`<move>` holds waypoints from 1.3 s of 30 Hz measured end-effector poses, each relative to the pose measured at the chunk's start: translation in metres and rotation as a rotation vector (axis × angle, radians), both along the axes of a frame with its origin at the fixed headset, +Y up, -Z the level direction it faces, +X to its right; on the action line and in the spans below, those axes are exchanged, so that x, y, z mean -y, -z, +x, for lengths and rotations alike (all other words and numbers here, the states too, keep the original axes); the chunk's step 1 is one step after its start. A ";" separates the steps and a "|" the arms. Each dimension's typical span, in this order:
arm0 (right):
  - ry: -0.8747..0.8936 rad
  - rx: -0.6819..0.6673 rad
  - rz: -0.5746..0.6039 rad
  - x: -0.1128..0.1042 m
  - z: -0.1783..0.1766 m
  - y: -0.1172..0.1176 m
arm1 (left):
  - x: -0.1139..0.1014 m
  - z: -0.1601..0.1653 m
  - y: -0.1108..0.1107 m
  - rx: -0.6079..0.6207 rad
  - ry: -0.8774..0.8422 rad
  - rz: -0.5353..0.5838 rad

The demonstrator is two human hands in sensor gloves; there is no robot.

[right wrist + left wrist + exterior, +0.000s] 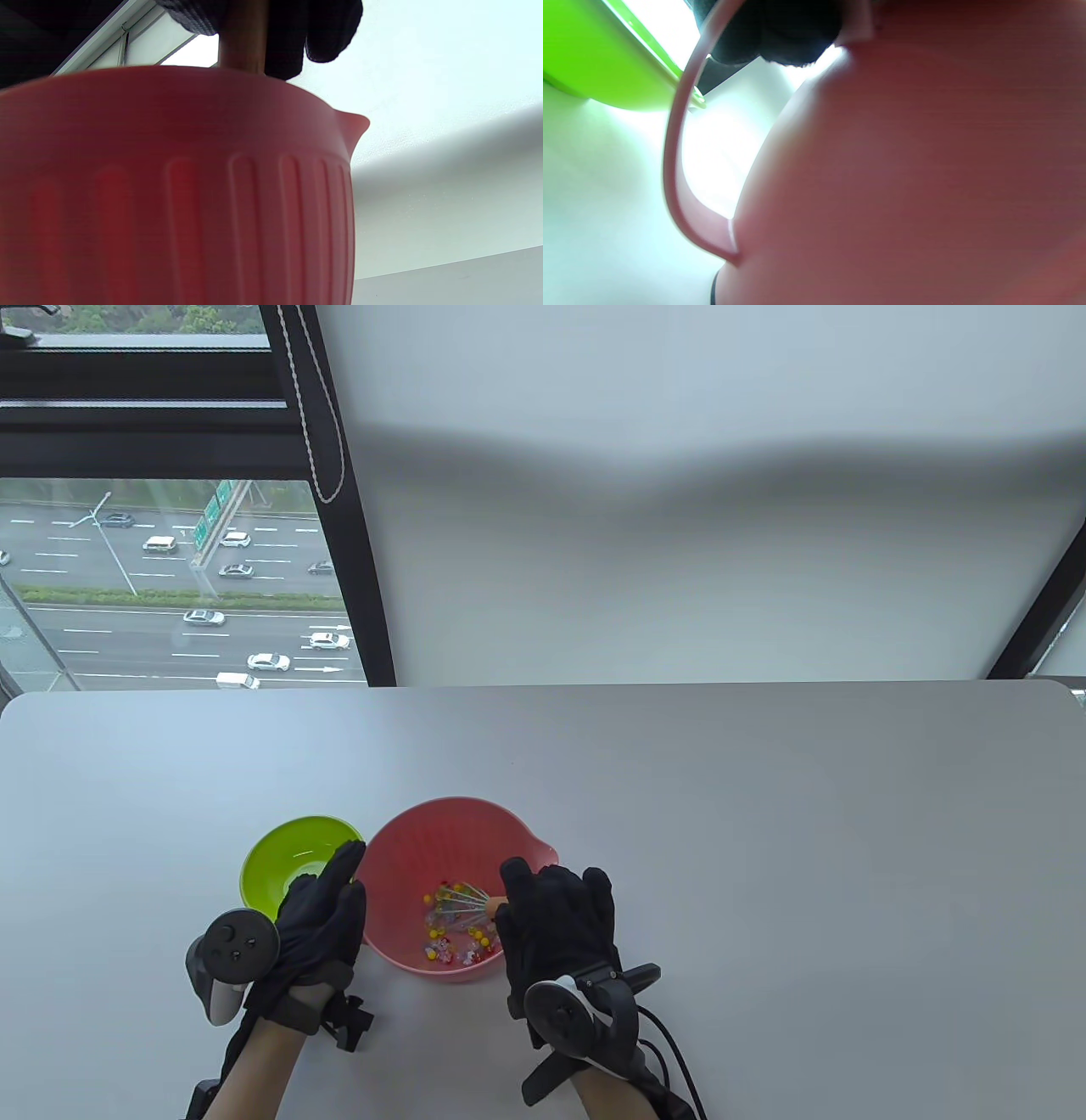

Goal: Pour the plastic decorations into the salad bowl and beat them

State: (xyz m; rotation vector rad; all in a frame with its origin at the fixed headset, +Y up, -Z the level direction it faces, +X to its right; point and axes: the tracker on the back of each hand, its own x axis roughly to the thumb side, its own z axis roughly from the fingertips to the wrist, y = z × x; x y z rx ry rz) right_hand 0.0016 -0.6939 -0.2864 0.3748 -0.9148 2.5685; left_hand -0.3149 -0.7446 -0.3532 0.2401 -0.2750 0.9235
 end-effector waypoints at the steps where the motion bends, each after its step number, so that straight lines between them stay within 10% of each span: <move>1: -0.007 0.005 0.007 -0.001 0.001 0.000 | 0.000 0.000 0.000 0.000 0.000 0.000; 39: 0.022 -0.005 -0.066 -0.005 -0.008 -0.002 | 0.000 0.000 0.000 -0.001 0.002 0.002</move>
